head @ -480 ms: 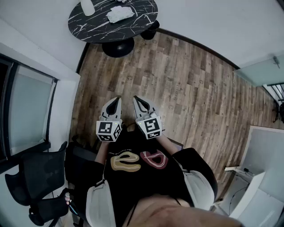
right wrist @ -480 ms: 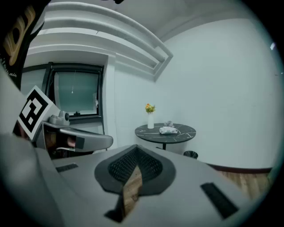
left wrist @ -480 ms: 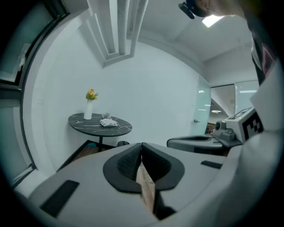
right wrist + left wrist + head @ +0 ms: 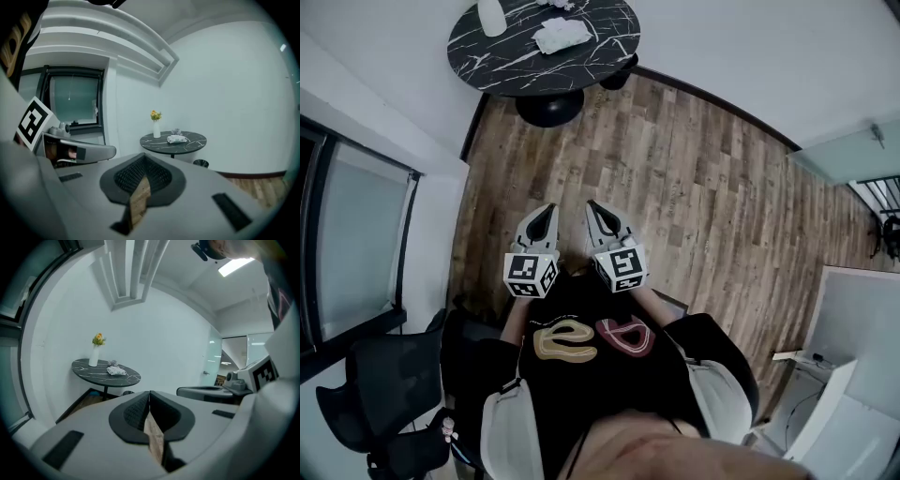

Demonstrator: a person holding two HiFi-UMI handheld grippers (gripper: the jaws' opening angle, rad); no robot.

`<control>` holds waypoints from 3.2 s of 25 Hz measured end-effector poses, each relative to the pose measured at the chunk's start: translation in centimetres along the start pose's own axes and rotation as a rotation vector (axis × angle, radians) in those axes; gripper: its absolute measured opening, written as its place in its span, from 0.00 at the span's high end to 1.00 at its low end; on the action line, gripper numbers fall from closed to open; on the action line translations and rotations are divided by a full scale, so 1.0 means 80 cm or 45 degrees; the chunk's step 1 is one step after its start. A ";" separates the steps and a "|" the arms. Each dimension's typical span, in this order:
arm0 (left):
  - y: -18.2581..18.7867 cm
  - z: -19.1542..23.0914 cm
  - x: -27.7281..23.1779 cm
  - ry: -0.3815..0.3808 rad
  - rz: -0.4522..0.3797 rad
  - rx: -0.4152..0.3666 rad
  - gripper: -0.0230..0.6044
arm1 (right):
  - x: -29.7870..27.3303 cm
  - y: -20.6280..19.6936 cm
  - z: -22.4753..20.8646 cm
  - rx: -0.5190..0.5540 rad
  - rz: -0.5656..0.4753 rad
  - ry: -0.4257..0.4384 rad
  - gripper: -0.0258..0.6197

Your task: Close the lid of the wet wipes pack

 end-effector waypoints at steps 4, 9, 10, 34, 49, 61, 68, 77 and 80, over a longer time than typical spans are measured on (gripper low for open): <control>0.014 0.027 -0.006 -0.015 -0.021 0.008 0.93 | -0.019 0.005 0.003 -0.019 -0.007 -0.035 0.94; 0.018 0.057 -0.007 -0.073 -0.009 0.013 0.93 | -0.045 0.007 0.018 -0.025 -0.011 -0.085 0.94; 0.019 0.061 -0.007 -0.091 -0.007 0.009 0.93 | -0.050 0.007 0.020 -0.028 -0.011 -0.099 0.94; 0.041 0.122 -0.098 -0.002 0.008 -0.005 0.93 | -0.158 0.017 -0.039 -0.053 0.025 -0.026 0.94; 0.078 0.090 -0.263 0.062 0.047 0.001 0.93 | -0.239 0.057 -0.189 -0.027 0.026 0.107 0.94; 0.090 0.065 -0.357 0.164 0.056 0.052 0.93 | -0.264 0.067 -0.293 -0.039 0.043 0.200 0.94; 0.091 0.057 -0.384 0.183 0.052 0.077 0.93 | -0.269 0.063 -0.313 -0.036 0.067 0.238 0.94; 0.102 0.057 -0.406 0.166 0.061 0.064 0.93 | -0.276 0.066 -0.335 -0.060 0.074 0.213 0.94; 0.105 0.063 -0.417 0.148 0.060 0.051 0.93 | -0.285 0.066 -0.340 -0.065 0.076 0.199 0.94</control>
Point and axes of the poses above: the fingertips, and each gripper's own axes: x backward along the fingers, z to its left, y out of its top, the point moved 1 cm from there along x, backward along the fingers, and after that the axes turned 9 degrees about y, right-handed, at the moved point
